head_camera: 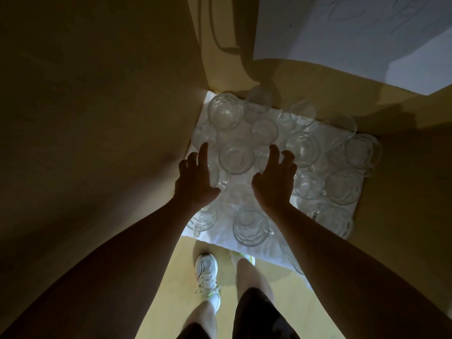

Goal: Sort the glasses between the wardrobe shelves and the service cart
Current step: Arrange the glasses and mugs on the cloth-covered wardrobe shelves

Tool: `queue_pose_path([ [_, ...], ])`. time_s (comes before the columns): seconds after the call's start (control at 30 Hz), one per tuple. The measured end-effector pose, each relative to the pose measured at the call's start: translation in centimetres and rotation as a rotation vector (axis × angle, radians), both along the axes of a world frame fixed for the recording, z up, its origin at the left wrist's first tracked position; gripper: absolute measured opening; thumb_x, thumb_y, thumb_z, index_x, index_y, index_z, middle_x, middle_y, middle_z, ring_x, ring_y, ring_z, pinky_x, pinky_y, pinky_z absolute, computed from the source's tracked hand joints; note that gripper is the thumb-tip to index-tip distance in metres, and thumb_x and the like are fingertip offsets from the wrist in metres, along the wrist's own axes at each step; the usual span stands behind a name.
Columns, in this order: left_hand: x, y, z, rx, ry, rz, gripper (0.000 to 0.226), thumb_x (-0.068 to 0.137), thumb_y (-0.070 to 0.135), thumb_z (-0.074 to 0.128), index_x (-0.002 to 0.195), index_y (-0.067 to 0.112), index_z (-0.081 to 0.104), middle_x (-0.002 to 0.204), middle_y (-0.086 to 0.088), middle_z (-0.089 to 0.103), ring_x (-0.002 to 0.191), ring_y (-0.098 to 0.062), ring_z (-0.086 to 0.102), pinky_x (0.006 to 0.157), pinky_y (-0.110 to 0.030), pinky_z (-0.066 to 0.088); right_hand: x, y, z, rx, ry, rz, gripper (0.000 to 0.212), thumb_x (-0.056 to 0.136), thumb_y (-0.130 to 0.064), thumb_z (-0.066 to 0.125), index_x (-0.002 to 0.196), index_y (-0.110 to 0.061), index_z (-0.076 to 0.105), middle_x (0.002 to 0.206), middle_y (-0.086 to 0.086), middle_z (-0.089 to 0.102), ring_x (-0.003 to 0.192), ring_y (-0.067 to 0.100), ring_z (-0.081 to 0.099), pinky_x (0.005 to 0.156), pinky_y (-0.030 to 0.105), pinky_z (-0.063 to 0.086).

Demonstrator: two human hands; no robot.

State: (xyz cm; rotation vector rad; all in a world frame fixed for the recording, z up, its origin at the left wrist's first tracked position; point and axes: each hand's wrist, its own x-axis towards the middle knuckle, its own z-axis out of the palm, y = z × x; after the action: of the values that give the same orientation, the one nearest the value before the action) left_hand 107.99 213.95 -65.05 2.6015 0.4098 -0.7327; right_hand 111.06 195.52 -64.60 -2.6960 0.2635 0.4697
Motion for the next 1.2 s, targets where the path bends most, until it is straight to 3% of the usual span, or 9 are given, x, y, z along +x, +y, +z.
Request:
queue_pose_path([
  [0.3, 0.2, 1.0, 1.1, 0.002, -0.079, 0.003, 0.124, 0.065, 0.036, 0.090, 0.153, 0.037, 0.003, 0.144, -0.009, 0.043, 0.123, -0.036, 0.045, 0.086, -0.045, 0.049, 0.6, -0.5, 1.0, 0.081, 0.035, -0.010, 0.072, 0.086, -0.004, 0.067, 0.149, -0.017, 0.035, 0.147, 0.017, 0.030, 0.126, 0.035, 0.041, 0.097, 0.040, 0.047],
  [0.63, 0.1, 0.3, 5.5, 0.029, -0.066, -0.060, 0.106, 0.069, 0.041, 0.085, 0.152, 0.035, 0.018, 0.146, -0.010, 0.040, 0.126, -0.036, 0.043, 0.086, -0.042, 0.051, 0.7, -1.2, 4.7, 0.106, 0.025, -0.058, 0.074, 0.081, -0.006, 0.070, 0.146, -0.019, 0.037, 0.145, 0.015, 0.034, 0.124, 0.033, 0.045, 0.089, 0.031, 0.042],
  [0.93, 0.7, -1.6, 11.5, 0.054, -0.114, -0.130, 0.094, 0.069, 0.048, 0.083, 0.149, 0.035, 0.036, 0.148, -0.011, 0.036, 0.129, -0.035, 0.038, 0.093, -0.044, 0.050, 0.8, -2.6, 10.0, 0.109, -0.015, -0.090, 0.073, 0.080, -0.013, 0.075, 0.144, -0.023, 0.041, 0.142, 0.015, 0.039, 0.121, 0.034, 0.051, 0.092, 0.037, 0.052],
  [1.07, 0.6, -2.2, 15.2, 0.102, -0.231, -0.193, 0.090, 0.059, 0.043, 0.085, 0.141, 0.028, 0.051, 0.131, -0.015, 0.051, 0.114, -0.035, 0.050, 0.092, -0.039, 0.046, 0.2, -2.8, 13.7, 0.112, -0.078, -0.112, 0.076, 0.078, -0.018, 0.079, 0.144, -0.022, 0.041, 0.133, 0.014, 0.045, 0.115, 0.033, 0.055, 0.090, 0.037, 0.052],
  [1.2, 0.3, -2.6, 18.7, 0.070, -0.236, -0.202, 0.089, 0.056, 0.053, 0.076, 0.139, 0.034, 0.048, 0.125, -0.011, 0.052, 0.110, -0.034, 0.052, 0.094, -0.038, 0.044, -0.6, -3.3, 17.4, 0.113, -0.104, -0.148, 0.080, 0.073, -0.026, 0.085, 0.140, -0.014, 0.043, 0.128, 0.013, 0.048, 0.115, 0.033, 0.057, 0.089, 0.037, 0.051],
])
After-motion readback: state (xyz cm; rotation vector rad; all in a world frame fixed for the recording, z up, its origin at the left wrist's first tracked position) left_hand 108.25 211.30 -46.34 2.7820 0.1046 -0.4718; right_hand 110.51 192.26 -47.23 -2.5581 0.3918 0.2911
